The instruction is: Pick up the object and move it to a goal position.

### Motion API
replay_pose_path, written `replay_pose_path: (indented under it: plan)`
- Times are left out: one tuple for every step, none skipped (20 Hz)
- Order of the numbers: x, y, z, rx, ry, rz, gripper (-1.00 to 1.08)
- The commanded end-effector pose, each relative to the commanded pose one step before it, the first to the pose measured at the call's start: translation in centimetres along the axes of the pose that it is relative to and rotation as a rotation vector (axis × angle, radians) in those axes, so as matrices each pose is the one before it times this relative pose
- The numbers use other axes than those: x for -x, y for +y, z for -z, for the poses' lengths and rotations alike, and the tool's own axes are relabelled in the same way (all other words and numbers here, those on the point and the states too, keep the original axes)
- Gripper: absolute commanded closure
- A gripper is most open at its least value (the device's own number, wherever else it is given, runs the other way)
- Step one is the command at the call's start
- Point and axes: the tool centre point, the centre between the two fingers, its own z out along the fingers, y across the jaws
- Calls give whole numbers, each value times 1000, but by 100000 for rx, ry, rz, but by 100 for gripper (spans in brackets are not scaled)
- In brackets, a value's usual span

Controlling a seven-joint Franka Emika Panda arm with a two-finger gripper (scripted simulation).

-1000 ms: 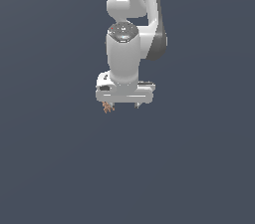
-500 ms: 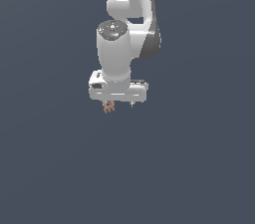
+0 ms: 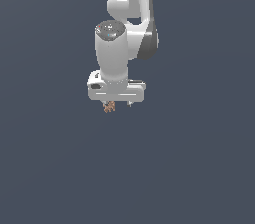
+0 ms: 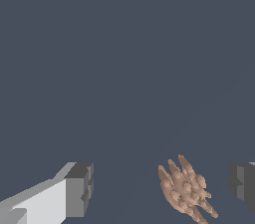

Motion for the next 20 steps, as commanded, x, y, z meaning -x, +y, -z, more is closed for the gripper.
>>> replay_pose_path:
  plan:
    - [285, 338, -295, 43, -121, 1649, -92]
    - [153, 155, -153, 19, -50, 925, -92]
    - [172, 162, -172, 23, -55, 1048, -92]
    - [191, 172, -188, 25, -60, 1147, -92]
    - [213, 187, -202, 24, -67, 1241, -92]
    - [236, 201, -217, 23, -73, 1339, -92]
    - [259, 210, -233, 22, -79, 1445, -92]
    - [284, 215, -249, 22, -85, 1557, -92]
    - [310, 223, -265, 21, -91, 1663, -92]
    - [337, 229, -280, 19, -97, 1771, -92]
    - [365, 231, -295, 16, -103, 1881, -92]
    - [395, 231, -310, 13, -108, 1992, -92]
    - [423, 229, -322, 9, -114, 2093, -92]
    - [436, 216, -323, 4, -114, 2116, -92]
    - [444, 199, -320, -1, -114, 2119, -92]
    - [452, 183, -317, -6, -113, 2121, -92]
    - [459, 167, -314, -11, -112, 2123, -92]
    - [465, 150, -311, -16, -110, 2125, -92]
    - [472, 134, -308, -21, -109, 2127, -92]
    - [474, 116, -303, -25, -107, 2118, -92]
